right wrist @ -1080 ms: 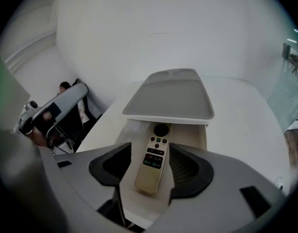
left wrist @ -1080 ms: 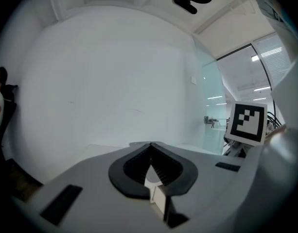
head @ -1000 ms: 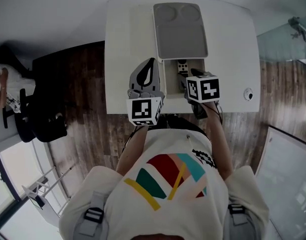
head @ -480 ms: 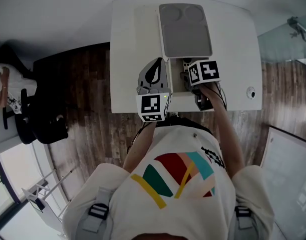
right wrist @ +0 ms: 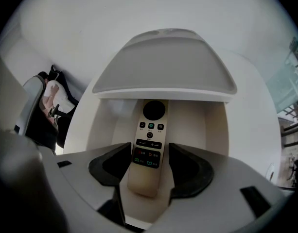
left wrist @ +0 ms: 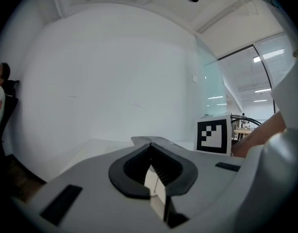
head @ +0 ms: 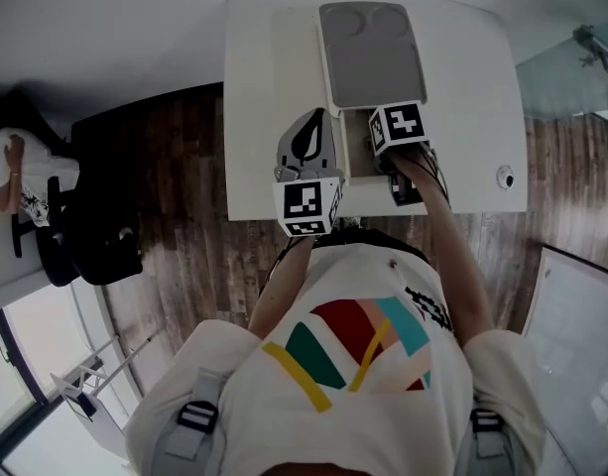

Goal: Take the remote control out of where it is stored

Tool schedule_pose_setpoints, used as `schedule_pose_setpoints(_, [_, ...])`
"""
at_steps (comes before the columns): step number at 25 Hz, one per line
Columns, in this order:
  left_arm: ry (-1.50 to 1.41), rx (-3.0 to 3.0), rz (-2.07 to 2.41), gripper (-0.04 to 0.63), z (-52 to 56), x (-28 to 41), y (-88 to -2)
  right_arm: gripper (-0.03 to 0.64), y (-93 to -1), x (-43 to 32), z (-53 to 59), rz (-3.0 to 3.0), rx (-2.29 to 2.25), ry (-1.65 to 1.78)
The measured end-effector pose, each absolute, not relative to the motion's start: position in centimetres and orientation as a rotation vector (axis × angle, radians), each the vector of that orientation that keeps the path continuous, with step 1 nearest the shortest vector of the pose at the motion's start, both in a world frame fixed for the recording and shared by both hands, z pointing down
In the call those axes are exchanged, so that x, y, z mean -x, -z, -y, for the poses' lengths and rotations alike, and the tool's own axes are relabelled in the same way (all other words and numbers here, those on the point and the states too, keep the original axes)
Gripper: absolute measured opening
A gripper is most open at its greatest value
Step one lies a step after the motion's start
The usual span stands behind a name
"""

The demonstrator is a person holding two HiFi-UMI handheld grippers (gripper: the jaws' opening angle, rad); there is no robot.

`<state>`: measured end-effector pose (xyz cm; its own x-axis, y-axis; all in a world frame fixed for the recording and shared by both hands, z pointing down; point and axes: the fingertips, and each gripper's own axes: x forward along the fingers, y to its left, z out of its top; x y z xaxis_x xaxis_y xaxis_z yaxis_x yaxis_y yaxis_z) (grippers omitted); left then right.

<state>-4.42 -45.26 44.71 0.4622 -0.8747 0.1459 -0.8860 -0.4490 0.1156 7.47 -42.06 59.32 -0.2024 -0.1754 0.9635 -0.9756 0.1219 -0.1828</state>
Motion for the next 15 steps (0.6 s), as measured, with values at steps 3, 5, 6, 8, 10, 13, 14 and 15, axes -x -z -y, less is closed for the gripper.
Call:
schedule_pose_setpoints(3, [-0.105,-2.527,1.542,0.003,45.27,4.67,-44.92,0.241,-59.39,-7.45,42.10,1.539,-1.172,-1.183])
schedule_pose_setpoints(5, [-0.110,-2.524,1.541,0.003,45.29,4.70,-45.07,0.241,-59.39,-7.47,42.11,1.541,-1.170,-1.180])
schedule_pose_setpoints(6, [-0.112,-2.524,1.540,0.003,45.29,4.67,-45.11,0.241,-59.39,-7.49,42.11,1.542,-1.169,-1.178])
schedule_pose_setpoints(8, [-0.114,-2.528,1.536,0.003,45.28,4.51,-45.11,0.239,-59.37,-7.61,42.10,1.538,-1.171,-1.171])
schedule_pose_setpoints(10, [-0.115,-2.533,1.531,0.003,45.23,4.33,-45.08,0.218,-59.37,-7.81,42.07,1.529,-1.178,-1.170])
schedule_pose_setpoints(13, [-0.118,-2.538,1.528,0.003,45.21,4.23,-45.02,0.209,-59.37,-7.95,42.11,1.527,-1.184,-1.185])
schedule_pose_setpoints(14, [-0.119,-2.539,1.528,0.003,45.19,4.25,-45.00,0.207,-59.35,-7.98,42.12,1.527,-1.185,-1.189])
schedule_pose_setpoints(15, [-0.120,-2.539,1.528,0.003,45.17,4.31,-44.99,0.206,-59.33,-7.99,42.12,1.527,-1.185,-1.192])
